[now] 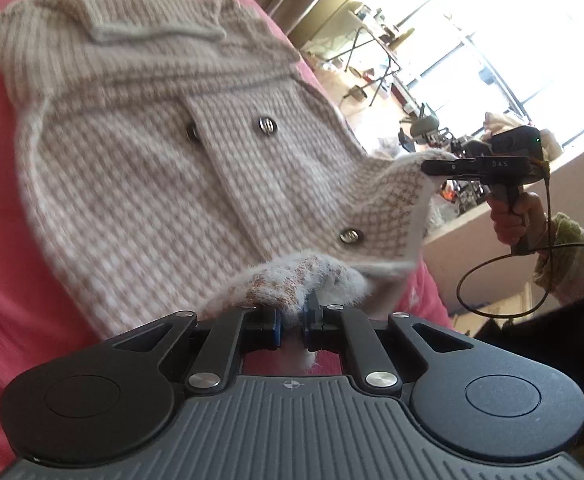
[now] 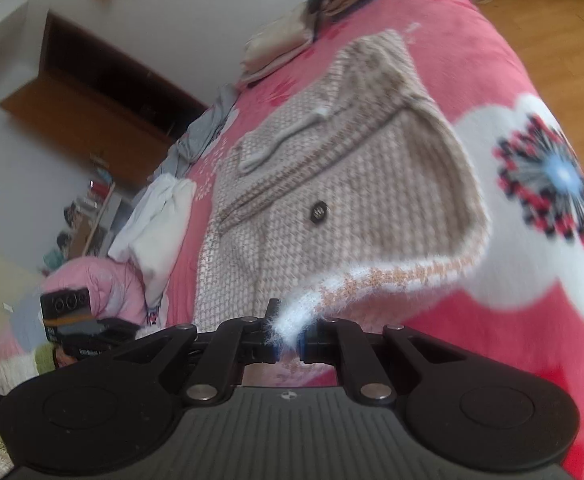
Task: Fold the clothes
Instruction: 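Pinch the fuzzy cardigan side edge with both grippers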
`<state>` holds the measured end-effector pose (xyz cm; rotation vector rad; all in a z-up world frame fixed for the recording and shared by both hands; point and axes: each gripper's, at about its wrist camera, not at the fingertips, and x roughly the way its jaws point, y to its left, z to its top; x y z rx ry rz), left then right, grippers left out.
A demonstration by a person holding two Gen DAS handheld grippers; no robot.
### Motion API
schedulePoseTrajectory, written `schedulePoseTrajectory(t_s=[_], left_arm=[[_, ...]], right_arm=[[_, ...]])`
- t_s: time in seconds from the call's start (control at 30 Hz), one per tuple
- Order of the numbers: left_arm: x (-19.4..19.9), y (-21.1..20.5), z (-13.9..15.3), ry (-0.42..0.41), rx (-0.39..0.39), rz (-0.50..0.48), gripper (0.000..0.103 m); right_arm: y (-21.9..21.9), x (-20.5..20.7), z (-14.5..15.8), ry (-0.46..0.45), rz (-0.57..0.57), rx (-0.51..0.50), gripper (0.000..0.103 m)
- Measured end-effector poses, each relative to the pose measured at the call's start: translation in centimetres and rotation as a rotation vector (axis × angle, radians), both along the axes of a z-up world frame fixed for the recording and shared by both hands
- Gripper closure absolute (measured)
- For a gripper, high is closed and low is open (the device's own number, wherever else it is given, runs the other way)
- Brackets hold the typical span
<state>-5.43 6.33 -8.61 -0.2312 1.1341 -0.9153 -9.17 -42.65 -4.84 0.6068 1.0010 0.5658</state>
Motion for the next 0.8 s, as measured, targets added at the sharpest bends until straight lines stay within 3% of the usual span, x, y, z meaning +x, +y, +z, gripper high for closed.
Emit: schedulePoseTrajectory(t_s=[0.37, 0.6, 0.8], left_arm=[[8.8, 1.8, 1.2, -0.064, -0.034, 0.132, 0.096], [16.3, 3.0, 1.0, -0.106, -0.035, 0.225, 0.096], [24.2, 4.1, 0.0, -0.138, -0.038, 0.356, 0.096]], right_arm=[[3.8, 11.2, 3.1, -0.05, 0.195, -0.088, 0.094], [5.1, 19.1, 2.3, -0.099, 0.216, -0.078, 0.094], [5.4, 27.7, 0.9, -0.154, 0.149, -0.092, 0.094]])
